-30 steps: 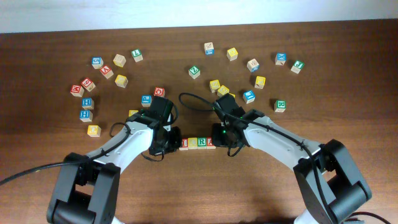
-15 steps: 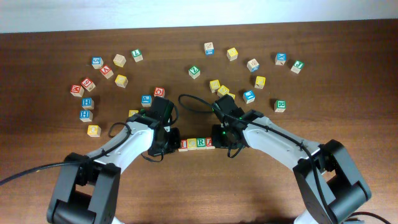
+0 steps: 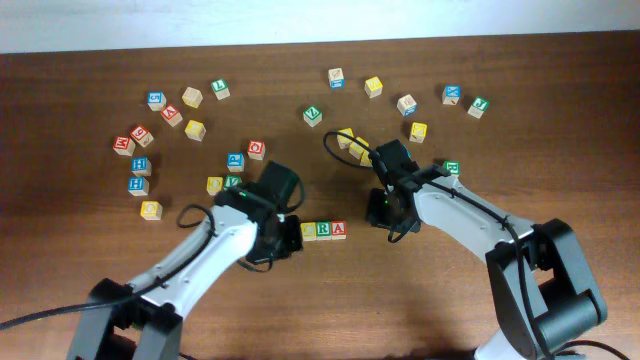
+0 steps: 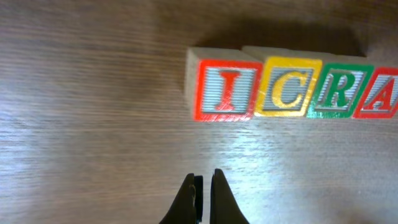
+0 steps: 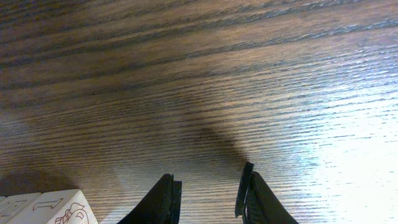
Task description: Spell out ICRA
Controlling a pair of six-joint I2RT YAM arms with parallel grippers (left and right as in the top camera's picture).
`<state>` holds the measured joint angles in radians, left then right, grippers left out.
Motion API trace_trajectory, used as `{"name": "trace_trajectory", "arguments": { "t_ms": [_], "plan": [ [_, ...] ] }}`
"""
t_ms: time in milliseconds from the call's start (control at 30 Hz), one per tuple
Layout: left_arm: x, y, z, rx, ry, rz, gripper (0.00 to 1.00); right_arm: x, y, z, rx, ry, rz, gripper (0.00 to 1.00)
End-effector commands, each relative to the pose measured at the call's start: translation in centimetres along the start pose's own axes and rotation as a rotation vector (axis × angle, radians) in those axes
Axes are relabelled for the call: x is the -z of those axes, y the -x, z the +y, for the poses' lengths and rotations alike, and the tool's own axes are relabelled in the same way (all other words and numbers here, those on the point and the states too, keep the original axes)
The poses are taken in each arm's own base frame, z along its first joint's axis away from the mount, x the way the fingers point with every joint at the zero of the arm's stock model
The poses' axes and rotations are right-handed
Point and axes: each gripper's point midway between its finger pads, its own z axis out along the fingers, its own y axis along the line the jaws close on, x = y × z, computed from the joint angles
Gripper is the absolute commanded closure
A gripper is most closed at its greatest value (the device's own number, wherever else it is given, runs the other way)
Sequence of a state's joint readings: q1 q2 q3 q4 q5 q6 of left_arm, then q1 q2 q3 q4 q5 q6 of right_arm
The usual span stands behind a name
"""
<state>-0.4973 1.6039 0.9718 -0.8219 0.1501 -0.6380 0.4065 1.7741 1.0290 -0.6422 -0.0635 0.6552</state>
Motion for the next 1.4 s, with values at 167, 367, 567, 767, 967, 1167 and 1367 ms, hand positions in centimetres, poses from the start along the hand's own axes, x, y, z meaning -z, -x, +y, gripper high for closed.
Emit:
{"name": "trace_trajectory", "arguments": {
  "t_ms": [167,367,567,767,967,1167,1367],
  "plan": [
    [-2.2,-0.3,-0.6,-0.001,0.121,-0.094,1.0,-0.1,0.2,-0.4,-0.007,-0.014,-0.009,0.76],
    [-4.0,-0.4,-0.1,0.001,0.155,-0.065,1.0,-0.1,0.1,-0.4,-0.007,-0.017,-0.006,0.76],
    [-4.0,0.3,0.2,-0.014,0.172,-0.096,1.0,-0.1,0.0,-0.5,-0.008,-0.018,-0.004,0.76],
    [-4.0,0.5,-0.1,-0.034,0.164,-0.105,1.0,-0.1,0.0,-0.5,-0.008,-0.018,-0.003,0.75],
    [-4.0,0.6,-0.1,-0.035,0.161,-0.108,1.0,-0.1,0.0,-0.5,-0.008,-0.018,-0.003,0.75],
    [-4.0,0.7,-0.2,-0.035,0.159,-0.111,1.0,-0.1,0.0,-0.5,-0.008,-0.018,-0.003,0.75],
    [-3.9,1.0,-0.3,-0.036,0.157,-0.128,1.0,-0.1,0.0,-0.5,-0.007,-0.018,-0.003,0.75]
  ]
}}
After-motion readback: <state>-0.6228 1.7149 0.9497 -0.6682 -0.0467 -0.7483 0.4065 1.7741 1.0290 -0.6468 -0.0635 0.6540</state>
